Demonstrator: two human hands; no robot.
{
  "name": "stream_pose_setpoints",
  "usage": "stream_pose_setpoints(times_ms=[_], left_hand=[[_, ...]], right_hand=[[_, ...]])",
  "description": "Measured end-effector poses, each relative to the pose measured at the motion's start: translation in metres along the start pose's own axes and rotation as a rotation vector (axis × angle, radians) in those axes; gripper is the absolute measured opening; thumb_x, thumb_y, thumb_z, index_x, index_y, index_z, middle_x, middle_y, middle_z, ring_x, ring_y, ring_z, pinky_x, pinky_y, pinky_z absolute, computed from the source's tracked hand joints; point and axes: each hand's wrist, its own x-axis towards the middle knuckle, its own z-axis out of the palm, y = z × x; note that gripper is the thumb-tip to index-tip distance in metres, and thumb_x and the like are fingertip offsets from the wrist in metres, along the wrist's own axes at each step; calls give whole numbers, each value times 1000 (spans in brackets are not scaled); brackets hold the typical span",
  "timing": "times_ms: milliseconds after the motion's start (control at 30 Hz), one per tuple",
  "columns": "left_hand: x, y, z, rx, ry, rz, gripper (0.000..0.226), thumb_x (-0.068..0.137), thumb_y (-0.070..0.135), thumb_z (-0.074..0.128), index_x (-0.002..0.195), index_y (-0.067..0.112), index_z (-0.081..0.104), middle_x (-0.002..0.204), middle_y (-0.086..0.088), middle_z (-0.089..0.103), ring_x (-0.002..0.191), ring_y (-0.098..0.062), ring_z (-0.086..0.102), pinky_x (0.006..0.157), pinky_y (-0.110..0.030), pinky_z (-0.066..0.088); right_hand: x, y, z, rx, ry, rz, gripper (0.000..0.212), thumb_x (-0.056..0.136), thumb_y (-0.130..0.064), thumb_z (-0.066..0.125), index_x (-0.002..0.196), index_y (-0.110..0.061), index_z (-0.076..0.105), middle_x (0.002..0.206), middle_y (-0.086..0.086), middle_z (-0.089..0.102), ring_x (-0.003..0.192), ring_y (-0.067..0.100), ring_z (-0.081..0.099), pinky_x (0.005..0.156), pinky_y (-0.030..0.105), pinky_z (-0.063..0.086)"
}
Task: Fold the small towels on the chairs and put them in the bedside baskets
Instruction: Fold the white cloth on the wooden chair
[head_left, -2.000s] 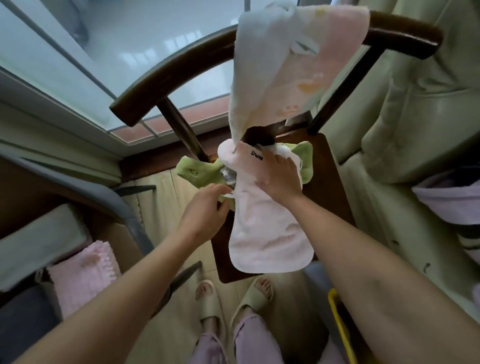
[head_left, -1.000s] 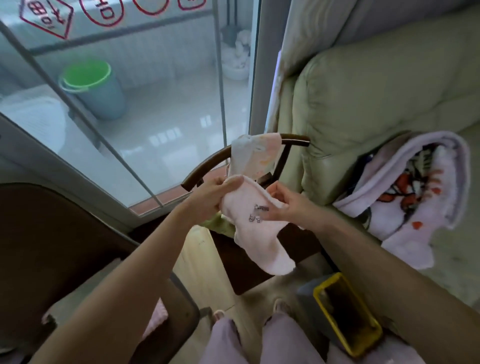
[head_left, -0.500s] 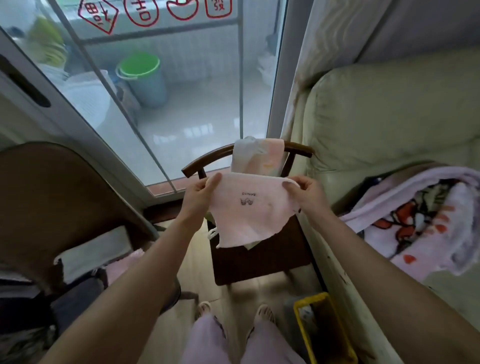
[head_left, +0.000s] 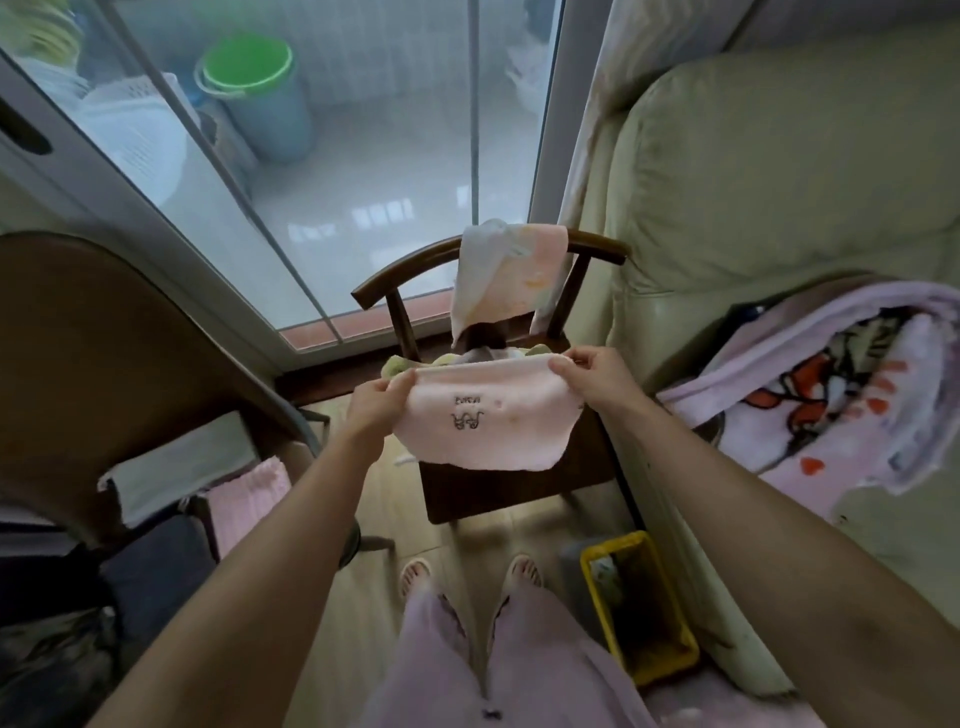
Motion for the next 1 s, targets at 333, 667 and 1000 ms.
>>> stream_pose_setpoints(times_ms=[333, 667, 1000], left_hand=[[17, 43, 8, -217, -46, 202, 16, 87, 41, 67, 89, 26, 72, 105, -3, 68, 108, -25, 61, 96, -43, 51], [20, -10, 27, 8, -168, -30, 22, 89, 39, 66, 90, 17, 69, 113, -12, 64, 93, -22, 63, 77, -37, 58], [12, -33, 37, 98, -169, -22, 22, 94, 36, 59, 92, 17, 68, 97, -4, 63, 98, -23, 61, 87, -39, 54]], right_hand=[[35, -12, -13, 231, 206, -10, 10, 90, -14, 67, 81, -12, 68, 72, -4, 61, 58, -1, 53, 62, 18, 43], [-4, 42, -17, 210, 151, 69, 16, 91, -20, 65, 96, -6, 71, 86, -2, 65, 84, 10, 58, 79, 30, 51], [-13, 79, 7, 77, 201, 125, 20, 95, -21, 59, 95, -3, 67, 86, 6, 62, 80, 14, 53, 70, 26, 44]])
